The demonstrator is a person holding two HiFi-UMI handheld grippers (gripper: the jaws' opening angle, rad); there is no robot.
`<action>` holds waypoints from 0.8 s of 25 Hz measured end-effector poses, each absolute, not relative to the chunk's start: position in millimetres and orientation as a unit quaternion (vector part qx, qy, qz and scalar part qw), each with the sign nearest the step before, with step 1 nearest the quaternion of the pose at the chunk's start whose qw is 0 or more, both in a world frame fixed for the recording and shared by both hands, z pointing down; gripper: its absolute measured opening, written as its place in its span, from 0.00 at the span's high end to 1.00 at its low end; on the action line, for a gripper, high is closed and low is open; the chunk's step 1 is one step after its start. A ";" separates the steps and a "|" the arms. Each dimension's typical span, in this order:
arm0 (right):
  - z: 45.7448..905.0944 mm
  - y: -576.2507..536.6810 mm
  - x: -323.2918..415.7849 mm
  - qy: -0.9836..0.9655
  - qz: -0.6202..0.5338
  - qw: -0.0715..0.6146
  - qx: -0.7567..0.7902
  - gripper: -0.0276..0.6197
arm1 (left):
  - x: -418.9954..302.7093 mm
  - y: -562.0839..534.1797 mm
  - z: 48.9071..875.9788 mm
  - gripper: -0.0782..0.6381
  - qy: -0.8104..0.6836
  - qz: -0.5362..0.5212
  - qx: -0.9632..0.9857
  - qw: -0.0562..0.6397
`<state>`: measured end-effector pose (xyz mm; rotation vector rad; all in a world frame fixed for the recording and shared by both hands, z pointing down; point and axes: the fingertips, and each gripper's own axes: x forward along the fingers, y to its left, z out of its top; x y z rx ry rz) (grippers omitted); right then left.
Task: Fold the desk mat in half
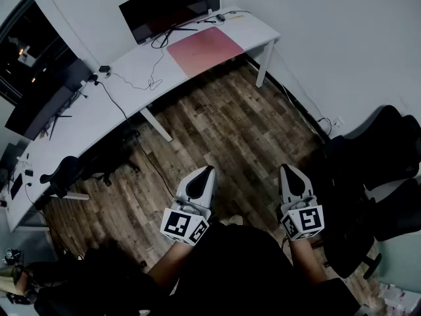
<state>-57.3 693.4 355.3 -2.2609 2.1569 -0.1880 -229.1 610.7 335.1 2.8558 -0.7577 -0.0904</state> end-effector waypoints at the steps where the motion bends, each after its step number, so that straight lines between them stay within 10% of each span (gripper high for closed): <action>1: 354.9 692.0 -57.4 0.692 -0.060 0.004 -0.719 0.96 | -228.0 609.7 333.9 0.86 -0.257 -0.030 0.962 0.091; 20: 369.1 696.4 -30.7 0.696 -0.078 0.010 -0.714 0.93 | -204.0 610.7 344.3 0.81 -0.275 -0.014 0.959 0.063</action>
